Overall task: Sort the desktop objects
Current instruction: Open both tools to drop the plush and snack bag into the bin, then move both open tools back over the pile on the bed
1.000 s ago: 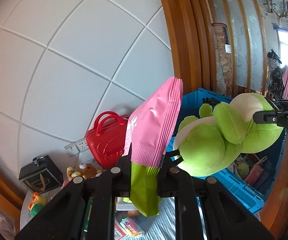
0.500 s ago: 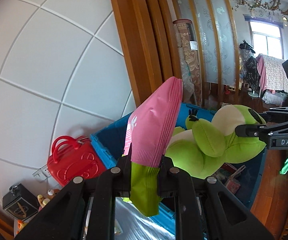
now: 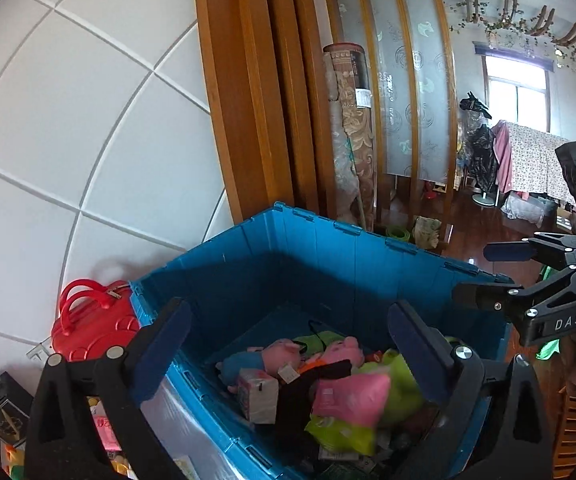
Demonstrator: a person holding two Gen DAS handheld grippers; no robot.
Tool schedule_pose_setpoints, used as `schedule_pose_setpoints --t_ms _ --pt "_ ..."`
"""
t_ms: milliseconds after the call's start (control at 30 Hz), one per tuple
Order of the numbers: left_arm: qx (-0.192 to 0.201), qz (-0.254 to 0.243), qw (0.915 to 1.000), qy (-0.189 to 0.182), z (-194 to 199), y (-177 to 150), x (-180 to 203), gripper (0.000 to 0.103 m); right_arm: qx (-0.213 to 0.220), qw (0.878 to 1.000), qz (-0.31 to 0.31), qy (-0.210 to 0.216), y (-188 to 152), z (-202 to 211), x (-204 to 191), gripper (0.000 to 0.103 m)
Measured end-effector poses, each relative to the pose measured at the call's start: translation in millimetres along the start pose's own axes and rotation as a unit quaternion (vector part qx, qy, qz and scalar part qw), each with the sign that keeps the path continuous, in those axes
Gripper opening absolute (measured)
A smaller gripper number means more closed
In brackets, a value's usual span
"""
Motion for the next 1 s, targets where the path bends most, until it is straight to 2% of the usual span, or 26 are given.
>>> schedule_pose_setpoints --t_ms 200,467,733,867,1000 --pt "-0.025 0.026 0.9985 0.042 27 -47 -39 0.100 -0.013 0.999 0.027 0.032 -6 -7 -43 0.103" --pt "-0.052 0.084 0.9898 0.103 85 -124 -112 0.100 -0.030 0.992 0.077 0.092 -20 -16 -135 0.103" --pt "-0.090 0.138 0.9713 0.171 146 -223 -187 0.100 -0.057 0.981 0.130 0.135 -51 -24 -240 0.103" --pt "-0.115 0.159 0.9584 0.208 175 -279 -222 0.100 -0.087 0.973 0.158 0.143 -82 -39 -288 0.103" --pt "-0.143 0.192 0.9452 0.222 200 -337 -252 0.100 -0.116 0.964 0.189 0.144 -121 -55 -329 0.103"
Point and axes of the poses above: each gripper's, at about its wrist camera, not at the fingertips, and z roughly against the way its jaws point, x to its right, y to its top, the point moved 8 cm from there along -z, roughly the way its jaws point, and after that the axes turned 7 degrees about -y, right-handed, at the moved point
